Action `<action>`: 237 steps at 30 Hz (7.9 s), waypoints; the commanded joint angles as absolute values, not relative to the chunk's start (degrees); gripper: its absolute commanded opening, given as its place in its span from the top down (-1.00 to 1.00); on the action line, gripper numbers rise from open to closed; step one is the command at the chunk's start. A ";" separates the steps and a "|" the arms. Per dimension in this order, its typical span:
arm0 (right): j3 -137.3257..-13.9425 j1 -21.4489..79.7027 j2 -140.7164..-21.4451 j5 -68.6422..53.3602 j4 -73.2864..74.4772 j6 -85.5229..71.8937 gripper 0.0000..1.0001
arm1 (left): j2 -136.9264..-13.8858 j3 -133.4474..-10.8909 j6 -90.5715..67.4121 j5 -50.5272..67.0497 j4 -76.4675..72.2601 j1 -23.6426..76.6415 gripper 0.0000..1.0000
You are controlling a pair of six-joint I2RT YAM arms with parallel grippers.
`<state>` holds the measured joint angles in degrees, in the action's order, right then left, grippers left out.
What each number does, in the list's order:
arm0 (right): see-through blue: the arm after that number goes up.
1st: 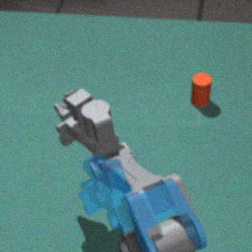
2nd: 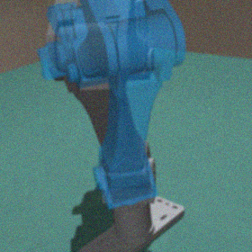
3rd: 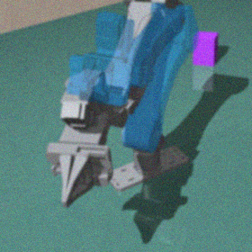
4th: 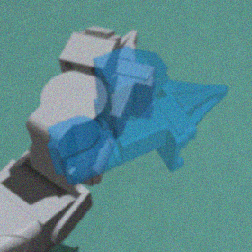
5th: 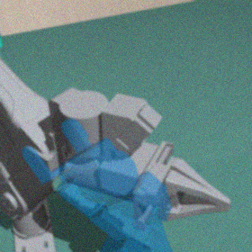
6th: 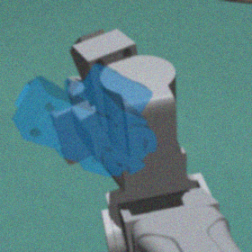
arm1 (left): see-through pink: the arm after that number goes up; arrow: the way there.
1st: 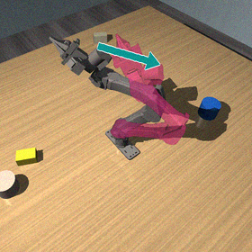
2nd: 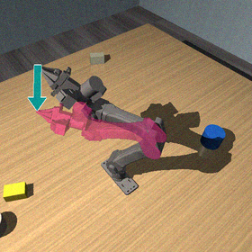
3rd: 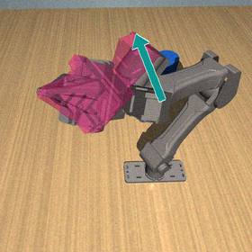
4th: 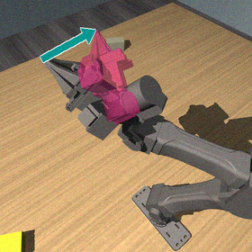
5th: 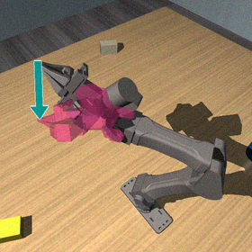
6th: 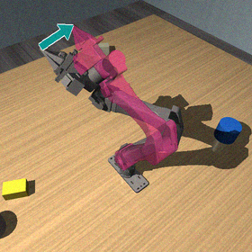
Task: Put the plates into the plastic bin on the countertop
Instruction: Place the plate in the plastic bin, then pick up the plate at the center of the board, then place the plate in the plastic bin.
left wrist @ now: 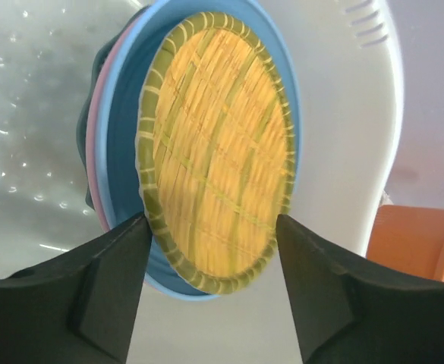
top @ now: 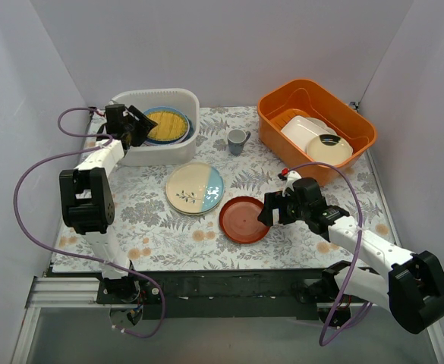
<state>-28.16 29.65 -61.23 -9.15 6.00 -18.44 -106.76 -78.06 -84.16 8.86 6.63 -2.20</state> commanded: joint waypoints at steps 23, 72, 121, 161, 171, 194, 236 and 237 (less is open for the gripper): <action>-26.19 29.88 -61.00 -8.00 4.92 -17.93 -0.87 | -85.52 -74.01 -82.62 10.01 6.33 -0.80 -0.96; -27.42 29.88 -72.69 -7.65 -1.85 -20.04 0.97 | -78.14 -47.20 -77.43 18.54 -3.34 28.65 -0.86; -30.76 29.71 -54.14 -5.54 5.36 -21.88 0.97 | -83.58 -34.72 -76.29 35.69 -18.81 34.89 -0.66; -29.18 29.71 -55.29 -7.56 2.99 -22.94 -0.02 | -86.84 -34.63 -78.75 34.10 -22.15 35.77 1.00; -28.48 29.79 -51.15 -4.57 4.13 -22.41 -0.74 | -86.05 -35.51 -77.52 32.26 -20.31 35.77 1.00; -25.93 29.79 -47.99 -3.87 5.71 -22.85 -0.94 | -89.56 -54.83 -70.49 16.79 -5.28 34.46 1.00; -24.43 29.71 -53.35 -4.66 5.71 -21.01 -0.96 | -93.51 -74.97 -87.62 26.81 -2.02 -4.57 1.00; -24.43 29.71 -53.26 -4.66 5.80 -21.09 -0.96 | -93.52 -74.97 -87.89 26.81 -2.02 -5.09 1.00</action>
